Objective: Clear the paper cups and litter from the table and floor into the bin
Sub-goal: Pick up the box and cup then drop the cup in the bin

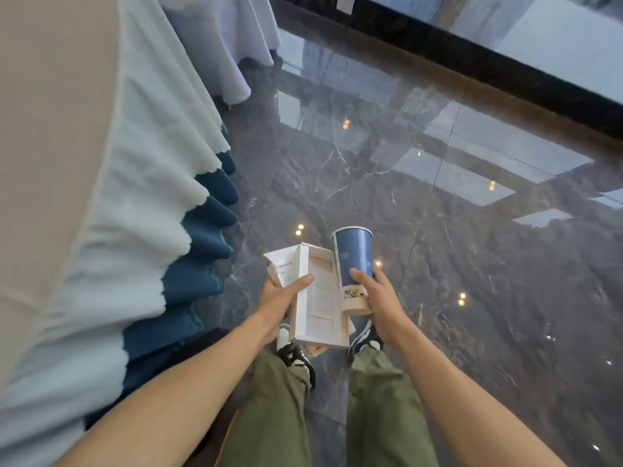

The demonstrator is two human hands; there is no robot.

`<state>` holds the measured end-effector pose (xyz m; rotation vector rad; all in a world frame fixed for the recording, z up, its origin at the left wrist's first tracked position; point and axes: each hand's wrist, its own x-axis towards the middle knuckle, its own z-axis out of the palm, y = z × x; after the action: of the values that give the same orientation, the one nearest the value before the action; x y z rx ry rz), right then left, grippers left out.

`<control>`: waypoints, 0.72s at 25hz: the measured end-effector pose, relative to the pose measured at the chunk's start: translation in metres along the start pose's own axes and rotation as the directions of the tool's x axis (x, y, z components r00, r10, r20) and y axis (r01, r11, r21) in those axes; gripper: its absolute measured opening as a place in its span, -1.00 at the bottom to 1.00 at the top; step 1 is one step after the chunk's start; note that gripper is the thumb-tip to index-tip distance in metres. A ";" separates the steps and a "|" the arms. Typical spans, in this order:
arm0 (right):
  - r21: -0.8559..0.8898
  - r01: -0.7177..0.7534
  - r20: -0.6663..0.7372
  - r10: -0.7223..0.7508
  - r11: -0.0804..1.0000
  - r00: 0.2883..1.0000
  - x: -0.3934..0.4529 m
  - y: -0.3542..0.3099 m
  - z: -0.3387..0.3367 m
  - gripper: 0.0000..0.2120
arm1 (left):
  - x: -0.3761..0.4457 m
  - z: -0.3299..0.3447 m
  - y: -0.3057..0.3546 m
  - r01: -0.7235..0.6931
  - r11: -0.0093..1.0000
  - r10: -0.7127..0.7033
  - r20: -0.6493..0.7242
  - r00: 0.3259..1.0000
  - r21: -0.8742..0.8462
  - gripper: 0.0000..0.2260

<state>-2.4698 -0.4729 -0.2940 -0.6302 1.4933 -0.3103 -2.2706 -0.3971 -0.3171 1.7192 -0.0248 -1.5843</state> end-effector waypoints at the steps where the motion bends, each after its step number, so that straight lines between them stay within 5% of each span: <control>1: 0.019 0.005 0.017 -0.006 1.000 1.000 -0.026 0.000 0.003 -0.44 | -0.023 -0.006 0.004 0.009 1.000 -0.008 0.004 1.000 -0.012 -0.55; 8: -0.012 0.100 0.115 -0.098 0.995 0.989 -0.147 0.022 0.052 -0.49 | -0.124 -0.076 -0.023 0.071 0.986 -0.061 0.072 0.996 -0.149 -0.48; 15: -0.136 0.172 0.160 -0.149 0.976 0.976 -0.215 0.093 0.086 -0.57 | -0.199 -0.155 -0.099 -0.064 0.992 0.067 0.030 0.997 -0.108 -0.25; 18: -0.138 0.135 0.152 -0.114 0.981 0.982 -0.259 0.148 0.105 -0.40 | -0.250 -0.199 -0.143 -0.060 0.996 0.056 -0.056 0.997 -0.070 -0.41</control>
<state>-2.4149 -0.1882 -0.1687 -0.8498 1.3490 -0.2468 -2.2242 -0.0697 -0.2024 1.6899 0.0086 -1.4785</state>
